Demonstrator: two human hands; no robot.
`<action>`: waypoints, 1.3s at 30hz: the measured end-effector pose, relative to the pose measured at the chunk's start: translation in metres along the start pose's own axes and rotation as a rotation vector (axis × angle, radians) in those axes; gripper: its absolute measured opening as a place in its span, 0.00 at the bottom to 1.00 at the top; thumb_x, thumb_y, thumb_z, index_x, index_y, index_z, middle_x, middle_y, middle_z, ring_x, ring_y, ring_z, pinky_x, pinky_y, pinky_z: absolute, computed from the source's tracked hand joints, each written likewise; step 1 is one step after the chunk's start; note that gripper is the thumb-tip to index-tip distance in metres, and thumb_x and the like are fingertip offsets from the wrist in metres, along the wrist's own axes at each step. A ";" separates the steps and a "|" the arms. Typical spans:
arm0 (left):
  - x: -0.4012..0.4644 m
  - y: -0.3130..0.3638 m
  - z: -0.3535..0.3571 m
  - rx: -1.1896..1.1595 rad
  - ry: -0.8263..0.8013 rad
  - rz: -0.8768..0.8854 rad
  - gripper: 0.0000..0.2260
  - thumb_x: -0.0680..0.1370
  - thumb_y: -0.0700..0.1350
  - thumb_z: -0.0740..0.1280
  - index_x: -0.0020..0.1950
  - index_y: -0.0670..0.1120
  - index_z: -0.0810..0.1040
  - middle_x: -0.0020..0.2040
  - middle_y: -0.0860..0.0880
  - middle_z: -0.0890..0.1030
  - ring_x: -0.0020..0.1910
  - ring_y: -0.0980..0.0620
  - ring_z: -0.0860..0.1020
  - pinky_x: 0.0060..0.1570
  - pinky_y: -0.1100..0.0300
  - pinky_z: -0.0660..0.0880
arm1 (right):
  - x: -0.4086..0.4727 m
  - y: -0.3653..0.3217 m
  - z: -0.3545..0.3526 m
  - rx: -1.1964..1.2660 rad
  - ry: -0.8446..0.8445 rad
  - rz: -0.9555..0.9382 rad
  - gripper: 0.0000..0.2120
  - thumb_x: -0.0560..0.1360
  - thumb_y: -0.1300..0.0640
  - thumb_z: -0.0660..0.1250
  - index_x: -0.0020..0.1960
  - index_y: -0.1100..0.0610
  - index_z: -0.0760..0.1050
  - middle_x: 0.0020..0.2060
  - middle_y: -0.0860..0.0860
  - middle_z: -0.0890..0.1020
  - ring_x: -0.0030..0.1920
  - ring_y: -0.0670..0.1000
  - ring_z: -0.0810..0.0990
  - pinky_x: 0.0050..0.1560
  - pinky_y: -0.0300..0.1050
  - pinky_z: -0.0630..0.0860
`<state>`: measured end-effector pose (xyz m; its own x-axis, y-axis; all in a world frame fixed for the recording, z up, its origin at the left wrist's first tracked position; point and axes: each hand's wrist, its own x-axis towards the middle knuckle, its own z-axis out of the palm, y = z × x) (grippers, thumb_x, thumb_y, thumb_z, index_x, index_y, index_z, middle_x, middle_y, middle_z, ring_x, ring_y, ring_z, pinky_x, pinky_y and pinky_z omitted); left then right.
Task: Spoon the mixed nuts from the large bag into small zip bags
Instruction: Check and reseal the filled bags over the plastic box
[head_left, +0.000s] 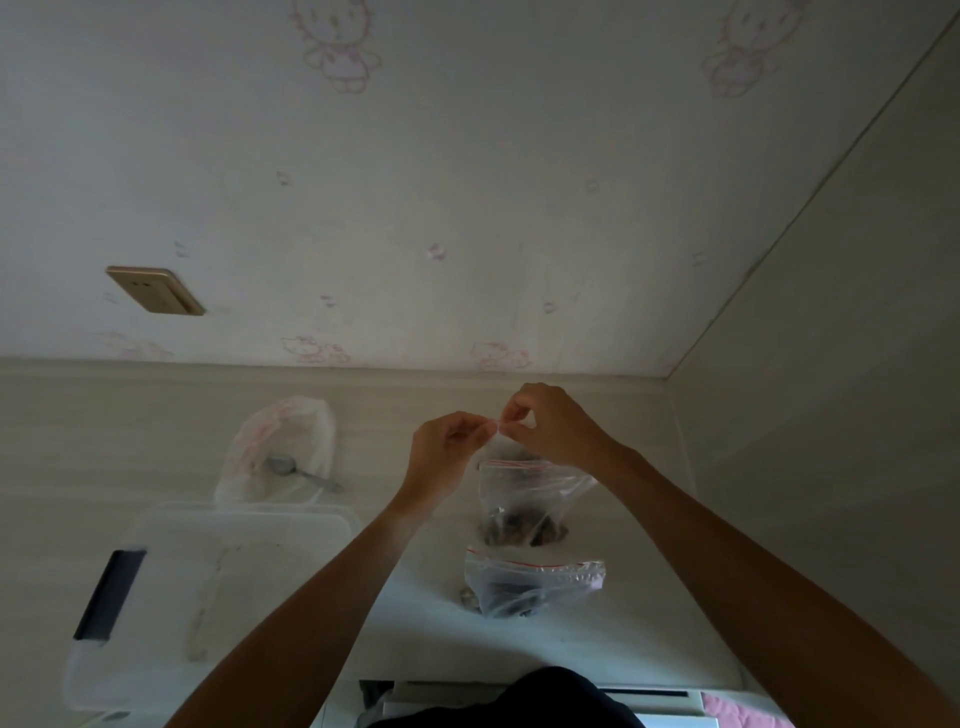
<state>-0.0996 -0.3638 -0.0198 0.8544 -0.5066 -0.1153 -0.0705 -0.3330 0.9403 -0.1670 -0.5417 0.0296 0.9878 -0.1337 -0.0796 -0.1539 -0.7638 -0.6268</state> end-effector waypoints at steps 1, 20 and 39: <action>0.000 0.001 0.000 0.011 -0.005 0.001 0.03 0.78 0.46 0.75 0.47 0.54 0.86 0.39 0.61 0.86 0.39 0.65 0.84 0.42 0.74 0.75 | 0.000 0.000 0.000 -0.021 -0.006 -0.009 0.05 0.78 0.56 0.73 0.49 0.58 0.83 0.46 0.51 0.82 0.48 0.50 0.80 0.50 0.44 0.75; 0.006 0.003 -0.004 0.075 -0.069 -0.016 0.03 0.80 0.43 0.73 0.47 0.46 0.86 0.42 0.51 0.87 0.41 0.59 0.84 0.46 0.66 0.78 | -0.011 0.008 -0.010 -0.228 -0.050 -0.057 0.09 0.83 0.56 0.64 0.54 0.61 0.80 0.51 0.53 0.82 0.52 0.53 0.79 0.56 0.48 0.74; 0.004 0.002 -0.006 0.113 -0.139 -0.061 0.04 0.79 0.45 0.73 0.45 0.49 0.85 0.41 0.54 0.87 0.39 0.65 0.81 0.43 0.74 0.73 | -0.055 0.063 -0.021 0.030 0.055 0.085 0.07 0.81 0.60 0.69 0.50 0.64 0.82 0.45 0.56 0.82 0.46 0.56 0.81 0.52 0.54 0.77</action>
<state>-0.0927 -0.3617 -0.0159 0.7798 -0.5855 -0.2216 -0.0848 -0.4495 0.8892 -0.2313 -0.5954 0.0110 0.9683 -0.2327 -0.0911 -0.2357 -0.7290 -0.6427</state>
